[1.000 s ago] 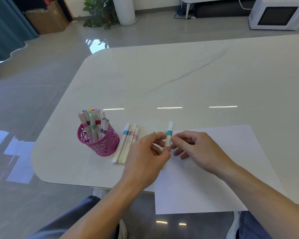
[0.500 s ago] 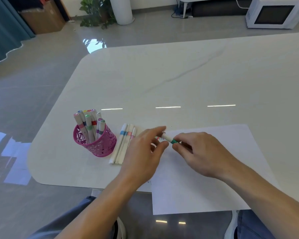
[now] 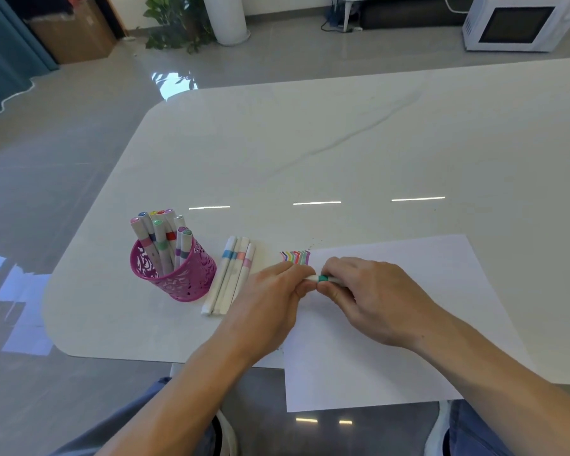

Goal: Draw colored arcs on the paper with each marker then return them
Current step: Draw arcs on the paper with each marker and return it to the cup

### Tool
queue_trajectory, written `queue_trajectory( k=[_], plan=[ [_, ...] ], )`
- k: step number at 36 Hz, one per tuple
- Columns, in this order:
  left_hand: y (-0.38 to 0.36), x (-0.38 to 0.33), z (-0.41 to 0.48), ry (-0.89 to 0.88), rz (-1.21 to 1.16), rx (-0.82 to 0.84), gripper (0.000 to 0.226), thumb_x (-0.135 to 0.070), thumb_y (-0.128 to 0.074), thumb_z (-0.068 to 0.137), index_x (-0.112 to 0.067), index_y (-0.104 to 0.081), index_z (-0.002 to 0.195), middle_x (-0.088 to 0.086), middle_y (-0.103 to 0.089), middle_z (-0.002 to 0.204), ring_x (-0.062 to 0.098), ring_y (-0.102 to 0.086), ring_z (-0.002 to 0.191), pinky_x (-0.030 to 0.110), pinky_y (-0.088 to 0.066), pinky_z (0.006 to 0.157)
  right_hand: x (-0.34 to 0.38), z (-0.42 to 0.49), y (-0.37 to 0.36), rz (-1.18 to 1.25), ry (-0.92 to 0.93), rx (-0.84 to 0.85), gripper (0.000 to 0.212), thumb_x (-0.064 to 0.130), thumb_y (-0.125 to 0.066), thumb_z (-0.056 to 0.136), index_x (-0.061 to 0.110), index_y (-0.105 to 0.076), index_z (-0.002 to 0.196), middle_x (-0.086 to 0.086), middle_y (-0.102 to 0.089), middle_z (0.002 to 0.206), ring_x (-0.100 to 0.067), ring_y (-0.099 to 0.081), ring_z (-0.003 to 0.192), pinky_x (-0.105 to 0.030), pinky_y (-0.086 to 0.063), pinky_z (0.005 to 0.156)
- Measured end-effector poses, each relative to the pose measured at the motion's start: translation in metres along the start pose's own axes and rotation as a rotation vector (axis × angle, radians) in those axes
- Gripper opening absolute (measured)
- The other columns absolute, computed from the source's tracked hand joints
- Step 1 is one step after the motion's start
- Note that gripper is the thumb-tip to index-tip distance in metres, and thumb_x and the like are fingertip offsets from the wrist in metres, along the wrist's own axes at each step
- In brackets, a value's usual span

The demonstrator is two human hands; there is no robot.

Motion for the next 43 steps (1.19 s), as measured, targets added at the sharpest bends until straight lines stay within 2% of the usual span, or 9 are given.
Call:
queue_trajectory(
  k=[5, 11, 18, 22, 26, 30, 33, 38, 43],
  plan=[
    [0.003, 0.002, -0.003, 0.005, -0.045, -0.054, 0.021, -0.007, -0.052, 0.096, -0.01, -0.072, 0.104, 0.0, -0.066, 0.08, 0.017, -0.059, 0.069, 0.036, -0.051, 0.065, 0.004, 0.0, 0.002, -0.05, 0.024, -0.025, 0.032, 0.054, -0.038, 0.106, 0.027, -0.054, 0.099, 0.011, -0.052, 0.071, -0.017, -0.052, 0.066, -0.032, -0.032, 0.058],
    [0.002, 0.006, -0.006, 0.008, -0.027, -0.066, 0.016, -0.005, -0.057, 0.096, -0.014, -0.071, 0.097, -0.004, -0.064, 0.074, 0.015, -0.057, 0.066, 0.032, -0.049, 0.059, 0.007, 0.0, 0.002, -0.077, 0.035, -0.049, 0.043, 0.063, -0.03, 0.102, 0.028, -0.048, 0.088, 0.01, -0.045, 0.06, -0.018, -0.047, 0.056, -0.033, -0.033, 0.055],
    [0.034, 0.036, -0.003, 0.136, -0.001, -0.223, 0.012, -0.013, -0.064, 0.096, -0.015, -0.075, 0.101, -0.003, -0.069, 0.076, 0.02, -0.064, 0.068, 0.037, -0.054, 0.066, -0.032, 0.001, 0.016, 0.076, -0.206, -0.097, 0.044, 0.06, -0.041, 0.103, 0.026, -0.045, 0.076, 0.003, -0.049, 0.055, -0.013, -0.051, 0.059, -0.033, -0.036, 0.057],
    [0.02, 0.03, -0.004, 0.092, 0.074, -0.139, 0.016, -0.018, -0.068, 0.094, -0.016, -0.076, 0.107, -0.002, -0.073, 0.091, 0.021, -0.063, 0.085, 0.029, -0.047, 0.077, -0.035, 0.001, 0.015, 0.182, -0.24, -0.122, 0.033, 0.049, -0.039, 0.107, 0.028, -0.05, 0.084, 0.007, -0.054, 0.061, -0.014, -0.053, 0.063, -0.031, -0.037, 0.057],
    [0.004, 0.026, -0.005, 0.034, 0.115, -0.052, 0.013, -0.017, -0.073, 0.09, -0.017, -0.077, 0.102, -0.006, -0.071, 0.102, 0.017, -0.059, 0.097, 0.018, -0.039, 0.086, -0.034, 0.004, 0.011, 0.306, -0.242, -0.135, 0.011, 0.028, -0.035, 0.109, 0.032, -0.044, 0.114, 0.007, -0.057, 0.07, -0.013, -0.054, 0.063, -0.036, -0.041, 0.058],
    [-0.007, 0.026, -0.006, -0.029, 0.146, -0.002, 0.014, -0.022, -0.075, 0.088, -0.019, -0.078, 0.101, -0.009, -0.068, 0.105, 0.012, -0.056, 0.102, 0.022, -0.046, 0.088, -0.029, 0.005, 0.015, 0.328, -0.219, -0.17, 0.026, 0.02, -0.038, 0.109, 0.039, -0.032, 0.126, 0.0, -0.067, 0.098, -0.025, -0.064, 0.085, -0.043, -0.053, 0.08],
    [-0.011, 0.027, -0.006, -0.034, 0.157, 0.02, 0.015, -0.023, -0.075, 0.088, -0.019, -0.077, 0.102, -0.01, -0.067, 0.105, 0.01, -0.055, 0.101, 0.024, -0.049, 0.086, -0.026, 0.003, 0.019, 0.304, -0.195, -0.225, 0.025, 0.017, -0.043, 0.109, 0.039, -0.044, 0.122, 0.0, -0.068, 0.1, -0.023, -0.063, 0.089, -0.038, -0.049, 0.08],
    [-0.017, 0.022, -0.007, -0.052, 0.147, 0.041, 0.016, -0.024, -0.072, 0.091, -0.019, -0.076, 0.105, -0.011, -0.066, 0.11, 0.011, -0.056, 0.107, 0.024, -0.049, 0.09, -0.03, 0.005, 0.017, 0.566, -0.24, -0.259, 0.025, 0.02, -0.049, 0.108, 0.036, -0.068, 0.103, 0.008, -0.072, 0.085, -0.008, -0.069, 0.064, -0.019, -0.051, 0.061],
    [-0.022, 0.018, -0.009, -0.061, 0.131, 0.068, 0.018, -0.025, -0.071, 0.091, -0.017, -0.076, 0.106, -0.009, -0.067, 0.113, 0.011, -0.057, 0.109, 0.024, -0.048, 0.093, -0.031, 0.009, 0.012, 0.824, -0.25, -0.227, 0.039, 0.001, -0.051, 0.102, 0.03, -0.075, 0.109, 0.006, -0.078, 0.096, -0.015, -0.077, 0.087, -0.029, -0.061, 0.068]
  ],
)
Point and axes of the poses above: each hand's wrist, its own z-axis towards the middle knuckle, its own y-axis out of the back of the hand, x = y × z, the point moved 8 cm from there along z, towards the middle knuckle
